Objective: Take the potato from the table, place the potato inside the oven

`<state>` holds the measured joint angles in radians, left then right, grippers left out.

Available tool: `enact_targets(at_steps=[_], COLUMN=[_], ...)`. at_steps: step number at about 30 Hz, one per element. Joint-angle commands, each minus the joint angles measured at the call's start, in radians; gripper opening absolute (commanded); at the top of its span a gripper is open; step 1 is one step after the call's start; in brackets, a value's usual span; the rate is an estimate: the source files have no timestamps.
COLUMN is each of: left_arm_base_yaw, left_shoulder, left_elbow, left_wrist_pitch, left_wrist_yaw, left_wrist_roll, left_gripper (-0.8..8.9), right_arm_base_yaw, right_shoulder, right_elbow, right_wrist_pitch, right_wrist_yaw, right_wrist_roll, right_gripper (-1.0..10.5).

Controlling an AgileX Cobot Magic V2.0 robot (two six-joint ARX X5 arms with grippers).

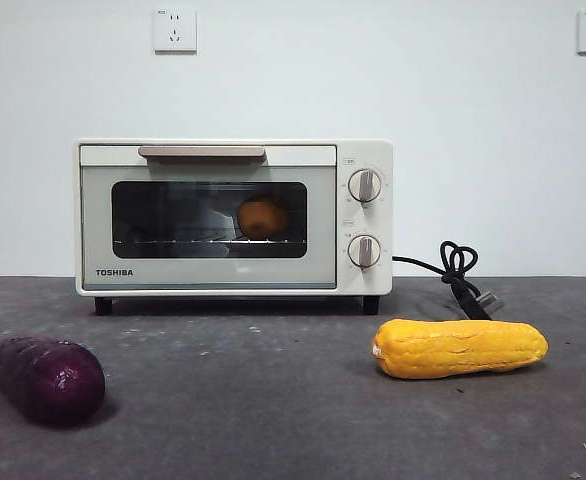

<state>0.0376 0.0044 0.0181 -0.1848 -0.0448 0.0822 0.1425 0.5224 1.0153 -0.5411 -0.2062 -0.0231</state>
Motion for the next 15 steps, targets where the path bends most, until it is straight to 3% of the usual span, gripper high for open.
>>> enact_targets(at_steps=[1, 8, 15], left_arm_base_yaw=[0.003, 0.003, 0.003], left_shoulder=[-0.002, -0.002, -0.002], left_elbow=[-0.014, -0.014, -0.014], left_wrist_pitch=[0.004, 0.004, 0.004], left_wrist_yaw=[-0.004, -0.004, -0.004], left_wrist_roll=[-0.009, -0.009, -0.009], left_gripper=[-0.04, -0.04, -0.04], right_arm_base_yaw=[-0.026, -0.057, -0.065], right_shoulder=[-0.092, -0.277, -0.426], right_elbow=[-0.215, -0.616, -0.859], right_wrist_pitch=[0.184, 0.449, 0.481], right_wrist_yaw=[0.003, 0.005, 0.074], right_wrist_roll=[-0.012, 0.011, 0.053], right_gripper=[0.0, 0.0, 0.0])
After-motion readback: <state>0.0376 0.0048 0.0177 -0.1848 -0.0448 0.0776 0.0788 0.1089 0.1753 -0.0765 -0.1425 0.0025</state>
